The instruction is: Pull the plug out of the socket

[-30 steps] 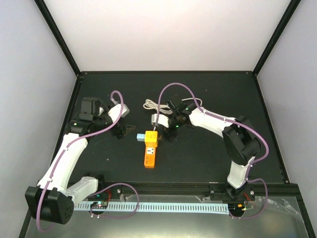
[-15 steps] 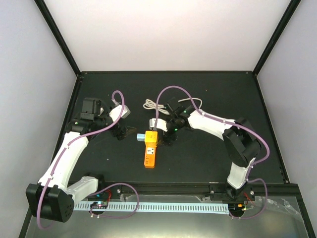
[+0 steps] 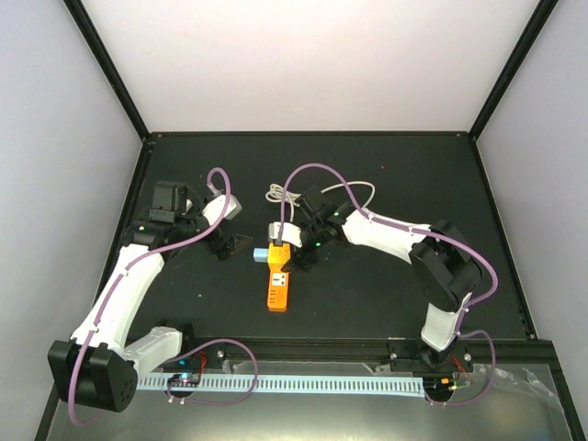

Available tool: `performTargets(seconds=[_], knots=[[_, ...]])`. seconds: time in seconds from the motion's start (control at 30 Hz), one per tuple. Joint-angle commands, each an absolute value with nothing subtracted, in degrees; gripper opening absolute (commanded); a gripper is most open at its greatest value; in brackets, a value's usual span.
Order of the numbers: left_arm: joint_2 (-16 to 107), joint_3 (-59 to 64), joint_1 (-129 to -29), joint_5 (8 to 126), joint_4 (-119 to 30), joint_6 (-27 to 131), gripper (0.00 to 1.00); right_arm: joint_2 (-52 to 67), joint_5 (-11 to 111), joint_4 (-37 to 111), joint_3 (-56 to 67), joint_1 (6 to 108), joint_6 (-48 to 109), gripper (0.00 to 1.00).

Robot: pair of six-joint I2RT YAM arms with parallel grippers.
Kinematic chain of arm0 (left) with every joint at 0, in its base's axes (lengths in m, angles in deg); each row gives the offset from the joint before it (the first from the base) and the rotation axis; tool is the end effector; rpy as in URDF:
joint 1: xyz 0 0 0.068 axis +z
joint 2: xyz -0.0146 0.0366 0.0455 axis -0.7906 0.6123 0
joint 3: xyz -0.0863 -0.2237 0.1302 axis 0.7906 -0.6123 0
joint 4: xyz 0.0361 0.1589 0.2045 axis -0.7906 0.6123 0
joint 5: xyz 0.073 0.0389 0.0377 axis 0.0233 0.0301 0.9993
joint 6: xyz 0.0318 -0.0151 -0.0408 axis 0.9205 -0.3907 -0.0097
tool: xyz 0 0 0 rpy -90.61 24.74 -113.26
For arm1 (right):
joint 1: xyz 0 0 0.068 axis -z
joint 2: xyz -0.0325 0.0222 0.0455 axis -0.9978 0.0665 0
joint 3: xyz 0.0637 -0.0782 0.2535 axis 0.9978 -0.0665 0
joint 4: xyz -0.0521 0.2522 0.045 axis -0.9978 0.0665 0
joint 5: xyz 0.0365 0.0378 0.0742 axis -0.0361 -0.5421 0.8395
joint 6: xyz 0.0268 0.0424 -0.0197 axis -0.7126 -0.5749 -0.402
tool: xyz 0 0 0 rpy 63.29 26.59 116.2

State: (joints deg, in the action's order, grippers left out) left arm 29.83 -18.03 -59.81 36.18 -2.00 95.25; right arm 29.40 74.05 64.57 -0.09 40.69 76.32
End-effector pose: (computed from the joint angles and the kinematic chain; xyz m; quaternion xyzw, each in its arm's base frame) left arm 0.1995 -0.0490 0.2929 0.4112 0.7872 -0.2333 0.3960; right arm 0.2450 0.2760 0.1963 -0.6774 0.6430 0.2779 0.2246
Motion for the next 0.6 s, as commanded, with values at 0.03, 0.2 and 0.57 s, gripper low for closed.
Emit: performTargets(seconds=[0.03, 0.2, 0.57], knots=[[28.49, -18.50, -59.71, 35.34, -0.05, 98.13, 0.99, 30.38, 72.72, 62.54, -1.37, 39.48, 76.04, 0.82], [27.85, -19.69, -59.72, 34.54, 1.49, 103.30, 0.99, 30.12, 72.52, 62.54, -1.71, 39.39, 76.88, 0.68], [26.41, -27.94, -59.84, 31.10, 0.14, 117.75, 0.96, 27.54, 73.03, 66.55, -3.84, 39.51, 82.25, 0.54]])
